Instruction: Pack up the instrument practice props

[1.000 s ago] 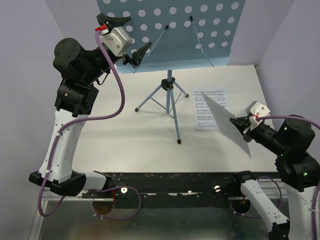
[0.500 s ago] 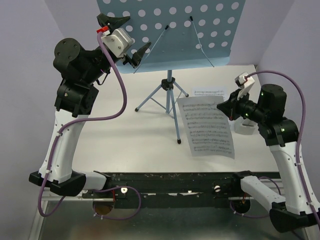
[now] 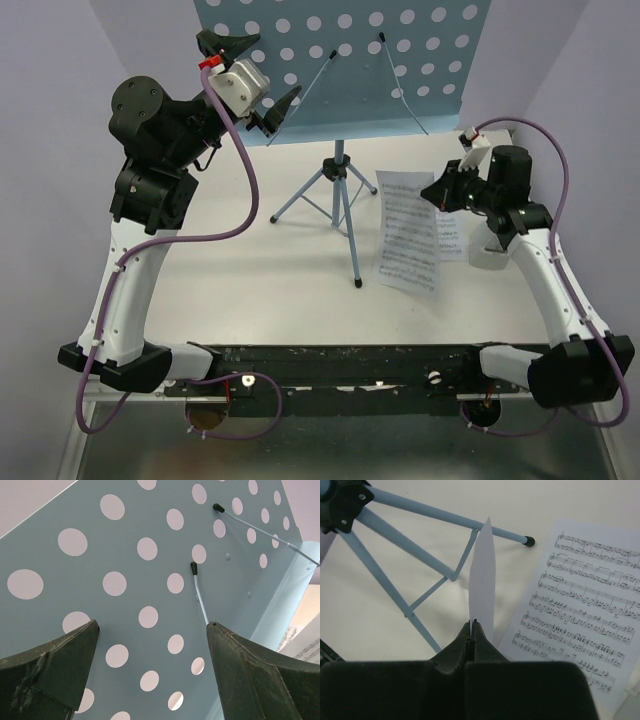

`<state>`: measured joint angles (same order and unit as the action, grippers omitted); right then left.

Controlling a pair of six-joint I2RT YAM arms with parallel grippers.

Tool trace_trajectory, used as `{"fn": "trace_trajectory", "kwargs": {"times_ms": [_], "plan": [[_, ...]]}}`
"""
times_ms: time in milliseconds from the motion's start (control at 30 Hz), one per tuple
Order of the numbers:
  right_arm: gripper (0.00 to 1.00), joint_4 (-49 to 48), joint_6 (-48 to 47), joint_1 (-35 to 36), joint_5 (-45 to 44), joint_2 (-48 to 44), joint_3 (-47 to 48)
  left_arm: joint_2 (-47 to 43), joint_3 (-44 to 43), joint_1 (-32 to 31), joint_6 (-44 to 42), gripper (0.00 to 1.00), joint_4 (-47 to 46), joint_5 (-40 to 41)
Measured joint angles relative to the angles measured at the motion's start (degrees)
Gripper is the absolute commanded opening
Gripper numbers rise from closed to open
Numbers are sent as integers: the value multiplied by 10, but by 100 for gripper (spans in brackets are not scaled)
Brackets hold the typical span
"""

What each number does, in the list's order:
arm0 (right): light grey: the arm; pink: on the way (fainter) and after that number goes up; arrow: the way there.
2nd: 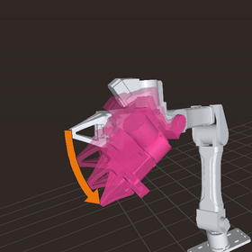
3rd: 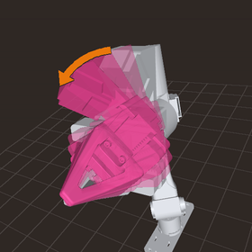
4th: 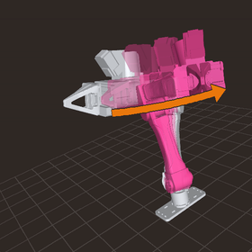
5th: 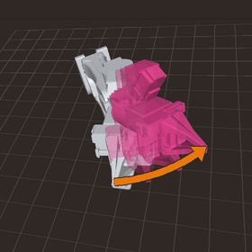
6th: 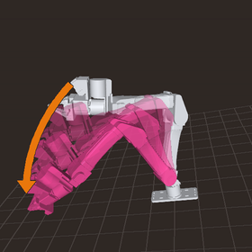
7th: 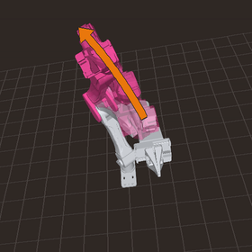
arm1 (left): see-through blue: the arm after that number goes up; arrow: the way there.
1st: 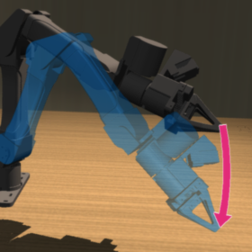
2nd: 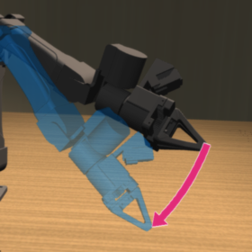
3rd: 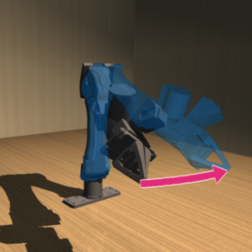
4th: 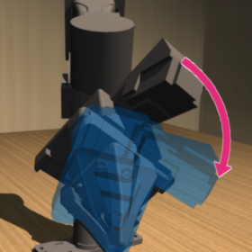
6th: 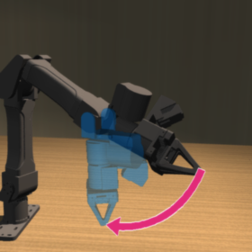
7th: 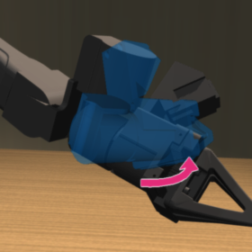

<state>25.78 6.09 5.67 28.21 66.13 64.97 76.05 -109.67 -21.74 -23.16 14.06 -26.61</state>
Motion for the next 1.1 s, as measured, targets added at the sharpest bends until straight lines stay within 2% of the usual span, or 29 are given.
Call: {"fn": "trace_trajectory", "kwargs": {"times_ms": [200, 500, 767, 1100], "plan": [[0, -46, 5, -5, 13, 111, 31, 0, 0, 0, -10, 99, 8, 0], [0, -43, -23, -16, 13, 247, 169, -7, 0, 0, -40, 99, 26, 0], [0, 16, -77, -20, 10, 350, 273, -25, 0, 0, -68, 99, 50, 0], [0, 171, -218, -26, -17, 443, 374, -32, 14, 3, -82, 99, 55, 0]]}}
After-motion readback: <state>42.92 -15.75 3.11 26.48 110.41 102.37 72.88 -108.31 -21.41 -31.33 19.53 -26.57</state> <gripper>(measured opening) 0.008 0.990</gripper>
